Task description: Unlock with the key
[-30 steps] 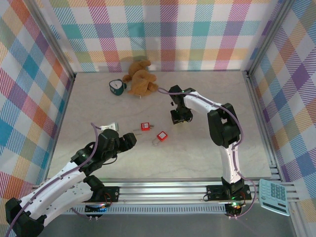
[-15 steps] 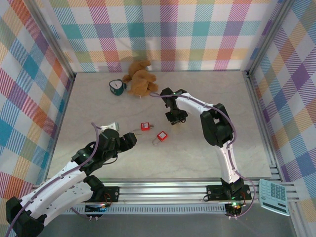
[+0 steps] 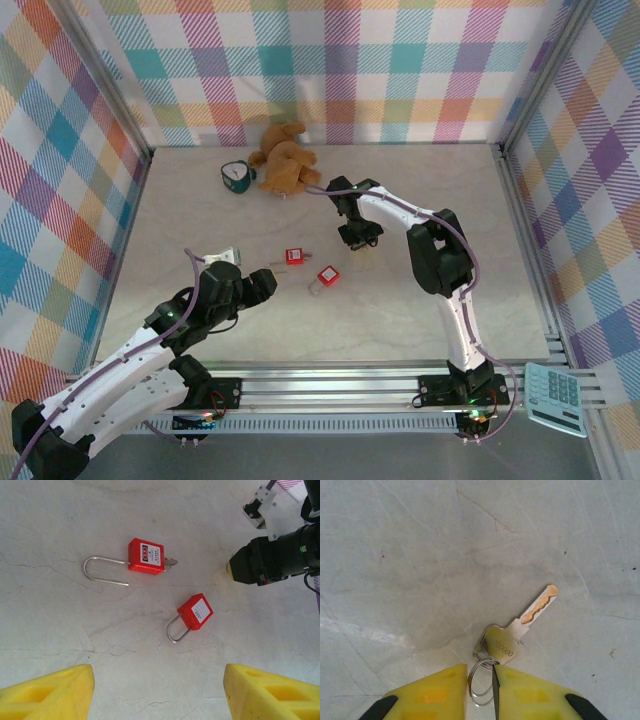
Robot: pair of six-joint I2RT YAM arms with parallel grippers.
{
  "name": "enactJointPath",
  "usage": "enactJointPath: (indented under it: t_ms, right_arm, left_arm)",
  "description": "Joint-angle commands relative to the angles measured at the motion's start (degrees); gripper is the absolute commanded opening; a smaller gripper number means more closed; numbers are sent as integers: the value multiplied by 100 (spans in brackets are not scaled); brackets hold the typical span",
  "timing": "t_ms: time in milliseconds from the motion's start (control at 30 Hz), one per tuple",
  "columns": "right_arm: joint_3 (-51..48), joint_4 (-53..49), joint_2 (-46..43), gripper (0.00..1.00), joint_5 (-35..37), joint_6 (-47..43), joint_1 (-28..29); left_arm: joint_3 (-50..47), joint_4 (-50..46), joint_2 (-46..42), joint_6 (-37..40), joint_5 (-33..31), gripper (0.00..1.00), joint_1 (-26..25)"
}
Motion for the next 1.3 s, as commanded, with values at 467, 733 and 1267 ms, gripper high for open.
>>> enactJointPath:
  t_ms: [467, 733, 1267]
  right_arm:
    - [-90, -83, 42, 15, 210, -78, 6]
    - [-128, -2, -99, 5, 275, -74, -1]
    - [138, 201, -116, 15, -1976, 790, -168]
  left_arm:
    - [-92, -38, -142, -18, -35, 69, 39]
    - [-94, -50, -141, -18, -47, 68, 42]
    - [-49, -85, -138, 23, -48, 68, 40]
